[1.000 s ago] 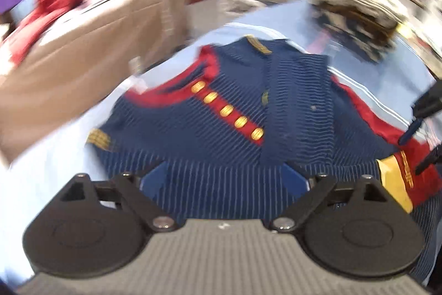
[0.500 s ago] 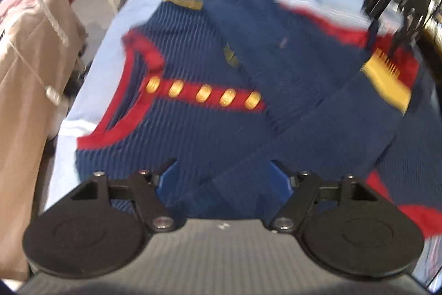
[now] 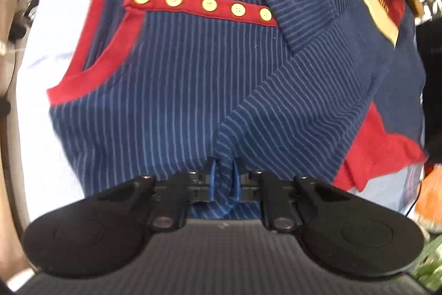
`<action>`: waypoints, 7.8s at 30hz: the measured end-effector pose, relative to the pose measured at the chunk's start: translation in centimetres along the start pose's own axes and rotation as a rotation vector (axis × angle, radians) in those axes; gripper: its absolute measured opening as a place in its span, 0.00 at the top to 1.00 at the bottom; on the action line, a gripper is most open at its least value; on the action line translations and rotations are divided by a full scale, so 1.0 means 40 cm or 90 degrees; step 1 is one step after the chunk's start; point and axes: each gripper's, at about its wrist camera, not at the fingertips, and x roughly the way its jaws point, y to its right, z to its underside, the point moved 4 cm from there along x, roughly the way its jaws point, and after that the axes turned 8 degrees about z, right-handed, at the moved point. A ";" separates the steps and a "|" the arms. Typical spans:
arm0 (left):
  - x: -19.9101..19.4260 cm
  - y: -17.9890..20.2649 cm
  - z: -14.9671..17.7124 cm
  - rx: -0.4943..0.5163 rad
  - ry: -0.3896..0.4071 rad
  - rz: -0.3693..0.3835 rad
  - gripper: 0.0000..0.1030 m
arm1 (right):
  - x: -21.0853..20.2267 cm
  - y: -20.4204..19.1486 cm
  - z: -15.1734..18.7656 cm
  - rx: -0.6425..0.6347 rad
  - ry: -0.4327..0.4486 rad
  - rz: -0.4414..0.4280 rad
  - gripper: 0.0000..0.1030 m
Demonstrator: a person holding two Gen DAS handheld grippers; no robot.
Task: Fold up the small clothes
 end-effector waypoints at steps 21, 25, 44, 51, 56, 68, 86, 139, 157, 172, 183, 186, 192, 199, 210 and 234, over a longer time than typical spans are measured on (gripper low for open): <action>-0.082 -0.022 0.090 -0.062 0.110 -0.088 0.95 | 0.021 -0.025 0.003 -0.064 -0.072 -0.022 0.00; -0.114 -0.039 0.152 -0.092 0.112 -0.102 0.95 | 0.027 -0.031 -0.011 -0.069 -0.098 -0.053 0.76; -0.174 -0.074 0.203 -0.170 0.189 -0.120 0.94 | -0.136 0.113 -0.164 0.007 -0.021 -0.103 0.95; -0.174 -0.070 0.213 -0.239 0.228 -0.189 0.72 | 0.013 0.188 -0.156 0.080 -0.057 0.014 0.67; -0.229 0.108 0.240 -0.244 0.355 -0.171 0.31 | -0.068 0.160 -0.137 0.060 0.034 0.111 0.00; 0.044 0.488 0.031 -0.289 0.505 0.045 0.39 | 0.038 -0.114 -0.263 -0.020 0.155 0.023 0.29; 0.125 0.629 0.059 -0.475 0.617 0.013 0.16 | 0.110 -0.144 -0.343 -0.025 0.180 0.150 0.00; 0.378 0.993 0.228 -1.026 0.680 -0.049 0.71 | -0.059 0.027 0.312 0.335 0.082 -0.014 0.69; 0.128 0.784 0.300 -1.010 0.853 0.039 0.93 | -0.158 0.065 0.041 0.483 0.204 -0.159 0.90; -0.106 0.098 0.300 -1.029 0.807 0.001 0.93 | -0.007 0.349 -0.474 0.590 0.272 -0.105 0.90; -0.153 0.028 0.401 -1.041 0.820 -0.152 0.18 | -0.110 0.382 -0.498 0.457 0.358 0.086 0.08; -0.187 0.069 0.327 -0.883 0.737 -0.195 0.25 | -0.124 0.273 -0.508 0.264 0.321 0.062 0.28; -0.102 0.229 0.030 -0.517 0.514 -0.192 0.32 | 0.008 0.049 -0.477 -0.129 0.143 0.055 0.47; -0.024 0.112 -0.034 -0.519 0.438 -0.245 0.42 | 0.143 0.035 -0.514 -0.243 0.073 0.131 0.51; -0.144 -0.128 -0.021 -0.636 0.410 -0.424 0.34 | 0.152 0.174 -0.722 -0.128 0.115 0.246 0.48; -0.186 0.115 -0.027 -0.651 0.458 -0.410 0.08 | 0.082 0.128 -0.708 -0.064 0.195 0.256 0.00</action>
